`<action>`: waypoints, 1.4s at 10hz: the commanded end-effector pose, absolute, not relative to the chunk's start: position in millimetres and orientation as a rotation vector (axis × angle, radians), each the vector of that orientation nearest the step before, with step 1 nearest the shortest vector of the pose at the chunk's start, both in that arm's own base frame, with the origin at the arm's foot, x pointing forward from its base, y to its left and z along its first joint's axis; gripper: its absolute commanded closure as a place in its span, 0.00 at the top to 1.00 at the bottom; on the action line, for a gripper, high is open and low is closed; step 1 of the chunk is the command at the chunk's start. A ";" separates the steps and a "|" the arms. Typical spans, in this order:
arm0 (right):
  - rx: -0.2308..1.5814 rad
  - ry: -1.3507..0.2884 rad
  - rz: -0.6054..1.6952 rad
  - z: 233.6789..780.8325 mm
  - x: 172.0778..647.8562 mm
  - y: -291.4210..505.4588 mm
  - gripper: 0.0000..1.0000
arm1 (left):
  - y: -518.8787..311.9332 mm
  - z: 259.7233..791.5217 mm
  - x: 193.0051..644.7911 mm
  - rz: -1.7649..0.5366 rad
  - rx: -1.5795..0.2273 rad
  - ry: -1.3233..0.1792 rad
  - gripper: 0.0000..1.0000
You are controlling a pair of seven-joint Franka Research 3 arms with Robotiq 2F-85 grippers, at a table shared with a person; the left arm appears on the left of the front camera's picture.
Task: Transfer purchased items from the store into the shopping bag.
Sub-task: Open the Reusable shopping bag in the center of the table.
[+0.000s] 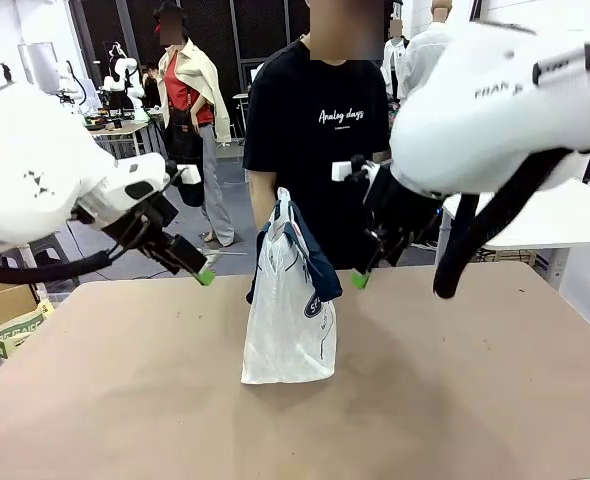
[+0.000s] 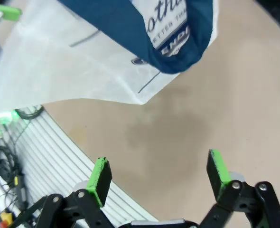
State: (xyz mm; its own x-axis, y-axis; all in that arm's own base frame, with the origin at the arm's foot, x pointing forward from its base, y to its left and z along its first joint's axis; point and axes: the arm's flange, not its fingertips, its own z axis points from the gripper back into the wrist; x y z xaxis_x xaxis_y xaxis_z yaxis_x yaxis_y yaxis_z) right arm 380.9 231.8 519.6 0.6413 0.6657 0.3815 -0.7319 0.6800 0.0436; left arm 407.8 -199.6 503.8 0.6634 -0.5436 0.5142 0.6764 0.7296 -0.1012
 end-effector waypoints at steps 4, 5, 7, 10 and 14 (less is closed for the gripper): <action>0.193 -0.379 0.833 541.8 383.8 234.7 1.00 | -204.0 523.5 409.7 -0.737 -0.305 -0.492 1.00; 0.193 -0.379 0.833 541.8 383.8 234.7 1.00 | -204.0 523.5 409.7 -0.737 -0.305 -0.492 1.00; 0.193 -0.379 0.833 541.8 383.8 234.7 1.00 | -204.0 523.5 409.7 -0.737 -0.305 -0.492 1.00; 0.193 -0.379 0.833 541.8 383.8 234.7 1.00 | -204.0 523.5 409.7 -0.737 -0.305 -0.492 1.00; 0.148 -0.359 0.711 577.7 436.9 263.4 1.00 | -250.8 569.3 417.5 -0.559 -0.235 -0.496 1.00</action>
State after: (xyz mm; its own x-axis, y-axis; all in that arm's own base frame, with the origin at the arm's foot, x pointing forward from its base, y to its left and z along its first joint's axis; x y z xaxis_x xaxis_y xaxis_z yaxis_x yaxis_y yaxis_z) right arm 412.3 247.3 566.1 0.6506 0.6366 0.4140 -0.7031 0.7110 0.0115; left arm 409.2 -234.8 553.0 0.6917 -0.4874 0.5329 0.6193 0.7799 -0.0906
